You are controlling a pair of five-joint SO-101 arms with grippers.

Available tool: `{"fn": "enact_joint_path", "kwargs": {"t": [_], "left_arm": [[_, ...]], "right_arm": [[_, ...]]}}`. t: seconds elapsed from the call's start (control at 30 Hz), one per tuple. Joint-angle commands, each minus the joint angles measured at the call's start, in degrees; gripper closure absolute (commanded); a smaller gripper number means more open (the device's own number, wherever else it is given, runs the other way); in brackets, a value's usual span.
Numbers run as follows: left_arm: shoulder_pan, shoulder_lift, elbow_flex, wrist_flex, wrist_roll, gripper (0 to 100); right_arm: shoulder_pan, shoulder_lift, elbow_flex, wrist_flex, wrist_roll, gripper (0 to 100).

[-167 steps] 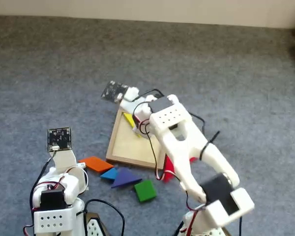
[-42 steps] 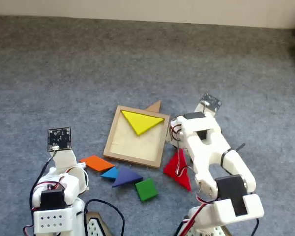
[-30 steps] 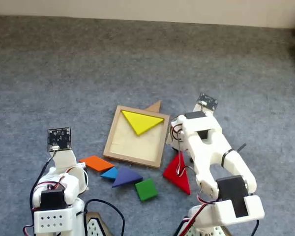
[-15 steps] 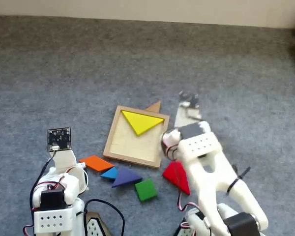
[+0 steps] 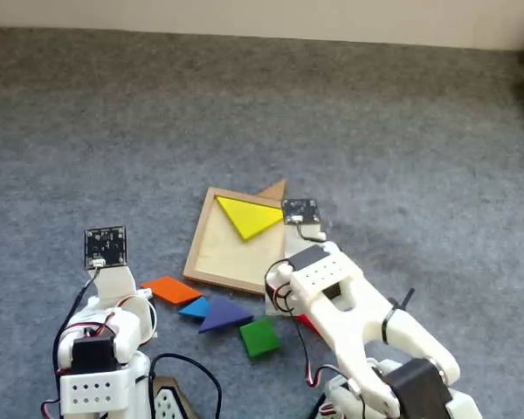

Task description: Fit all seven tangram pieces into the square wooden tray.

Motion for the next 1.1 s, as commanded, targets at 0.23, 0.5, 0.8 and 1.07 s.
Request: {"fn": "enact_joint_path", "kwargs": {"t": [0.23,0.5,0.8,1.07], "left_arm": [[0.6,-3.0,1.1,0.3,-0.5,99],[0.6,-3.0,1.1,0.3,-0.5,99],[0.6,-3.0,1.1,0.3,-0.5,99],[0.6,-3.0,1.1,0.3,-0.5,99]], "right_arm": [[-0.6,1.3,0.4,-4.5,0.3,64.9],[-0.5,0.9,4.3,-4.6,0.6,64.9],[-0.5,0.8,4.5,-3.9,0.7,64.9],[-0.4,0.8,4.4,-2.6,0.7,67.0]]}}
